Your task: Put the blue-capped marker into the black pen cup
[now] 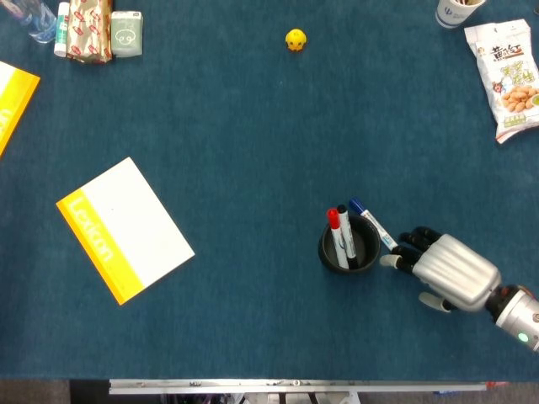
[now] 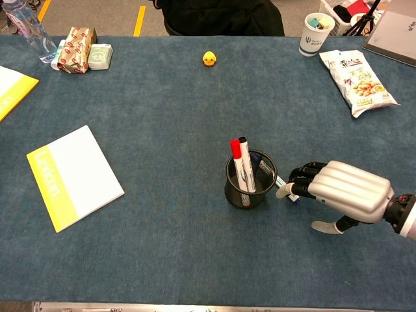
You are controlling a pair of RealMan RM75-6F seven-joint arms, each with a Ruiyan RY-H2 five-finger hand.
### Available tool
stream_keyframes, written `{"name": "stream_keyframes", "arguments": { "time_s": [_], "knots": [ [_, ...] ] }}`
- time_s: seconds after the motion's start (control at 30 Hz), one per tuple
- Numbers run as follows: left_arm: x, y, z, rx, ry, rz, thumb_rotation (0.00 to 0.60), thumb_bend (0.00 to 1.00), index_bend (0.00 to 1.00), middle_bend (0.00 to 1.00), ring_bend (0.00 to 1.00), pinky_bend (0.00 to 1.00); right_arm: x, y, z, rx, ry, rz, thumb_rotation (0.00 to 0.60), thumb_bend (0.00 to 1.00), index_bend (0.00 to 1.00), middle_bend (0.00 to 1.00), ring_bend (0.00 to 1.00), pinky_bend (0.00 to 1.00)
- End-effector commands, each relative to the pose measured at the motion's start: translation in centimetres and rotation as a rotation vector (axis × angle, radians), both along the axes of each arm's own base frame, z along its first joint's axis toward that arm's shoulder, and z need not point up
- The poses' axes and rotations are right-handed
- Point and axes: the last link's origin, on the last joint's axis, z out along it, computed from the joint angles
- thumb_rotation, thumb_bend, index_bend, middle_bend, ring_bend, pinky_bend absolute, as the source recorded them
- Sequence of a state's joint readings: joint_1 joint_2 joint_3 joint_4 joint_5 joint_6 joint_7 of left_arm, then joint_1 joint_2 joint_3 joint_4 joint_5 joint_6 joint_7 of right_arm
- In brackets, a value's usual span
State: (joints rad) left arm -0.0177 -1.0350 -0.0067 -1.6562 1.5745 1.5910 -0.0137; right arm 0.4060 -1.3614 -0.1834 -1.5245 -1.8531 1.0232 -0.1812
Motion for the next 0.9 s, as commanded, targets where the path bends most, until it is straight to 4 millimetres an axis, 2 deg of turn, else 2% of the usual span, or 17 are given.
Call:
{"name": "stream_keyframes", "arguments": {
  "time_s": [0.03, 0.33, 0.7, 0.9],
  "knots": [
    [0.0, 0.0, 0.0, 0.0, 0.001, 0.001, 0.6, 0.2, 0.11, 0.17, 0.19, 0.23, -0.3, -0.2, -0.2, -0.003, 0.013, 0.001, 0.6, 0.23, 0.27, 0.34, 0.19, 0.23],
    [-0.2, 0.0, 0.1, 0.003, 0.0, 0.003, 0.6, 0.2, 0.11, 0.17, 0.19, 0.23, -1.2, -1.3, -0.4, -0.033, 0.051, -0.012, 0.6, 0.23, 0.27, 0.34, 0.19, 0.23],
    [-0.2, 0.1, -0.1, -0.003, 0.003, 0.005, 0.6, 0.2, 0.11, 0.17, 0.19, 0.23, -2.9, -4.0, 0.4, -0.132, 0.078, -0.085, 0.6, 0.23, 0.27, 0.34, 0.19, 0.23],
    [-0.1, 0.3, -0.1, -0.005, 0.006, 0.002, 0.6, 0.2, 0.11, 0.17, 0.19, 0.23, -2.4, -4.5, 1.3, -0.162, 0.018, -0.1, 0.6, 0.23, 0.27, 0.34, 0.19, 0.23]
  ]
}}
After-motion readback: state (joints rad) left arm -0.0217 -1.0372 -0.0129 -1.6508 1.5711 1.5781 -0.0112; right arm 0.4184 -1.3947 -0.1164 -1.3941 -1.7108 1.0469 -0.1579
